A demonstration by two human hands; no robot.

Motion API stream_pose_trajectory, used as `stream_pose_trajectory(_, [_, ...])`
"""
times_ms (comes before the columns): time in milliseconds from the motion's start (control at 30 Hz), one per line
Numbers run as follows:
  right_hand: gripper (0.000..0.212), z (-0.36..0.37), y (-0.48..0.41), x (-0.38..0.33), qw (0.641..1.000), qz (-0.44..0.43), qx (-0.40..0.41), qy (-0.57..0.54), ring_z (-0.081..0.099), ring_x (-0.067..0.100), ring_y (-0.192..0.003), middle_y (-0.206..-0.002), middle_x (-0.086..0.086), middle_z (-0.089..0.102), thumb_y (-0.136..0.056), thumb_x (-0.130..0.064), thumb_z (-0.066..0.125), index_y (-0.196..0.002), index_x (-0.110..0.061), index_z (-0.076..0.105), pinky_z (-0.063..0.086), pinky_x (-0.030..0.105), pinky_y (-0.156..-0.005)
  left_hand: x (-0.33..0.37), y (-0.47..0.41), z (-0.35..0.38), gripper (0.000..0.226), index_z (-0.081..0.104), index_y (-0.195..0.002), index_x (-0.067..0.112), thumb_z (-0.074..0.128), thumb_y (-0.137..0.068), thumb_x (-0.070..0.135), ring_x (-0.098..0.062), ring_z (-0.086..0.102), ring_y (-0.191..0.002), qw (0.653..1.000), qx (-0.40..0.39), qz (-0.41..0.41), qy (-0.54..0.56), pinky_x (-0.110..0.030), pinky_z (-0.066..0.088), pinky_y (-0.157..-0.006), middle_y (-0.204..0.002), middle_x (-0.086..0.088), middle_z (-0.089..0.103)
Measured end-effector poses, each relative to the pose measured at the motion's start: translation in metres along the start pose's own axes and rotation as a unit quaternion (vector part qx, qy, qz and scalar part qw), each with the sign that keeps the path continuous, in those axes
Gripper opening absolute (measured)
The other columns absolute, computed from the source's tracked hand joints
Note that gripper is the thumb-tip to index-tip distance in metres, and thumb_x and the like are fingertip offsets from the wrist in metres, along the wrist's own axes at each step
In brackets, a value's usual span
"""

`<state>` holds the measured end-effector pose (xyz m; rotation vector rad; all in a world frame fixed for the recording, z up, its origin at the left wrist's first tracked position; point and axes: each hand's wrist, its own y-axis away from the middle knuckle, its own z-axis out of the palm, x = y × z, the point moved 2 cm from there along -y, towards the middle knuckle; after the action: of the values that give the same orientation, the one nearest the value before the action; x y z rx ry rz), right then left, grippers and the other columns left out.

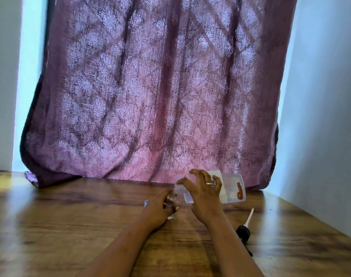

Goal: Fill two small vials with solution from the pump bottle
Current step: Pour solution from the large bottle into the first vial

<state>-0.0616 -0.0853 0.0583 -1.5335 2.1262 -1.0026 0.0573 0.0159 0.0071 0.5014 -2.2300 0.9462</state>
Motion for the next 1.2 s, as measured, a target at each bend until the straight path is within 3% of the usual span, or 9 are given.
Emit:
stream_pose_trajectory(267, [0.086,0.0004,0.0,-0.0002,1.0,-0.001,0.0,0.004,0.015,0.022,-0.138,-0.143,-0.002,0.027,-0.059,0.005,0.058,-0.122,-0.048,0.036,0.005,0.044,-0.1,0.0017,0.0006,-0.0002,0.04,0.043,-0.101,0.05,0.07,-0.081,0.029,0.015,0.052,-0.083,1.0,-0.001,0.005,0.004,-0.005,0.038,-0.064,-0.091,0.033,0.053])
stream_pose_trajectory(500, [0.083,-0.0018,0.0015,-0.0006,1.0,-0.003,-0.002,0.003,0.015,0.021,-0.138,-0.144,-0.002,0.026,-0.062,0.002,0.061,-0.123,-0.049,0.037,0.005,0.044,-0.101,0.0004,0.0005,0.0,0.04,0.051,-0.117,0.034,0.07,-0.082,0.028,0.01,0.053,-0.086,1.0,0.001,0.009,0.006,-0.007,0.039,-0.069,-0.093,0.029,0.053])
stream_pose_trajectory(767, [0.083,-0.0016,0.0019,0.0003,1.0,-0.001,-0.004,0.005,0.013,0.02,-0.138,-0.144,-0.004,0.023,-0.062,0.0,0.058,-0.122,-0.05,0.034,0.005,0.044,-0.101,0.0028,0.0019,-0.001,0.035,0.051,-0.111,0.035,0.069,-0.082,0.027,0.012,0.054,-0.084,1.0,-0.004,0.01,0.008,-0.005,0.04,-0.065,-0.092,0.028,0.055])
stream_pose_trajectory(933, [0.08,-0.0012,0.0017,0.001,1.0,-0.002,-0.006,-0.005,0.015,0.021,-0.138,-0.144,-0.002,0.026,-0.063,-0.002,0.061,-0.123,-0.049,0.037,0.005,0.044,-0.101,0.0049,0.0042,-0.0003,0.045,0.042,-0.108,0.044,0.071,-0.079,0.027,0.007,0.058,-0.084,1.0,0.004,0.016,0.018,-0.012,0.044,-0.069,-0.092,0.024,0.06])
stream_pose_trajectory(1067, [0.084,0.0005,0.0019,0.0013,1.0,-0.001,-0.008,0.005,0.013,0.02,-0.138,-0.144,-0.003,0.023,-0.062,0.0,0.06,-0.124,-0.05,0.033,0.004,0.043,-0.1,0.0046,0.0046,-0.0001,0.047,0.034,-0.106,0.037,0.07,-0.079,0.024,-0.003,0.062,-0.08,0.999,0.013,0.017,0.024,-0.022,0.05,-0.069,-0.087,0.011,0.064])
stream_pose_trajectory(1200, [0.084,0.0014,0.0018,0.0016,1.0,0.0,-0.011,0.005,0.012,0.021,-0.139,-0.144,-0.003,0.022,-0.063,0.0,0.059,-0.125,-0.05,0.032,0.004,0.044,-0.101,0.0078,0.006,0.0,0.046,0.031,-0.104,0.036,0.069,-0.082,0.023,0.0,0.062,-0.078,0.999,0.009,0.026,0.022,-0.019,0.048,-0.067,-0.089,0.013,0.063])
